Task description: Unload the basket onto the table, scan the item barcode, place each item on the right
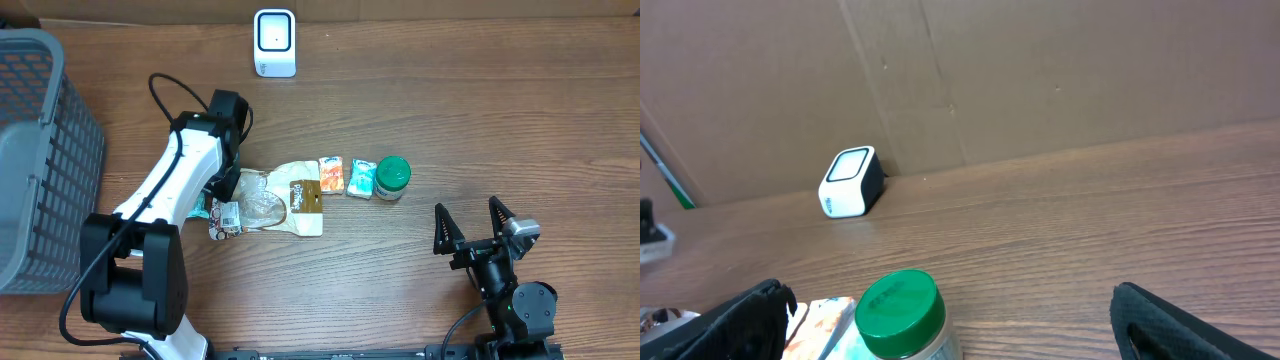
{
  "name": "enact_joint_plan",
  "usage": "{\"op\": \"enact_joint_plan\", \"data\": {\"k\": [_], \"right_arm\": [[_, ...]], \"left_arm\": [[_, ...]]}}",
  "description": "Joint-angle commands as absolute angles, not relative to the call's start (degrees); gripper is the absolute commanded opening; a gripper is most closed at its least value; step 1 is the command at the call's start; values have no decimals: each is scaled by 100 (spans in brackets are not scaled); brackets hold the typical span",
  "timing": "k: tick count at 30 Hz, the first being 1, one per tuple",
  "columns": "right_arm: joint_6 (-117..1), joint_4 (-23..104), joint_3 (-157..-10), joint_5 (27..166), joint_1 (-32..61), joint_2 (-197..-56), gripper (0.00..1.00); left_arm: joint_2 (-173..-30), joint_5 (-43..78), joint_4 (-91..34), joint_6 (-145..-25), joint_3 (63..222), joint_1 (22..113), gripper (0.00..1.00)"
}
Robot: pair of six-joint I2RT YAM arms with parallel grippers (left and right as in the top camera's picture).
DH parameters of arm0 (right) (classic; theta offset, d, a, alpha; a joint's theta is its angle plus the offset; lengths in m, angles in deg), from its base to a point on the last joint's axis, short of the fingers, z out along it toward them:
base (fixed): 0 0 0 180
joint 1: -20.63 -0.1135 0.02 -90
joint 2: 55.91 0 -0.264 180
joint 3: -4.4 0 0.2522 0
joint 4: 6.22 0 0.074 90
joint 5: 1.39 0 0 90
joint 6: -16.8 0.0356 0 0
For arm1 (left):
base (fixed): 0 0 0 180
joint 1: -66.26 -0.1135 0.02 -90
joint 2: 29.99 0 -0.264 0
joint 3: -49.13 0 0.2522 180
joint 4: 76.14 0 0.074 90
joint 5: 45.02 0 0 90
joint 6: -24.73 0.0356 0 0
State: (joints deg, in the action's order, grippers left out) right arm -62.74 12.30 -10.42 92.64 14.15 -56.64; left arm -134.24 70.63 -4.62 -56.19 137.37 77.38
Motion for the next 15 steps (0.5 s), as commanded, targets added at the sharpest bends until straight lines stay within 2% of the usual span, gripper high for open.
{"op": "enact_joint_plan", "data": {"k": [1,5,9,15], "right_arm": [[-6303,1210,-983,9231,1389,-5607,100],[-6303,1210,-983,9231,1389,-5607,100],[-6303,1210,-983,9231,1389,-5607,100],[-6303,1210,-983,9231,1389,-5607,100]], "left_arm": [[-13076,6480,-490,-5025,14172,8055,72],[-13009,5142,-422,-3947,14450,8446,71],[-13039,3597,-175,-2769,14432,8903,78],[-13125,3356,148,-2428,14089,9572,77]]}}
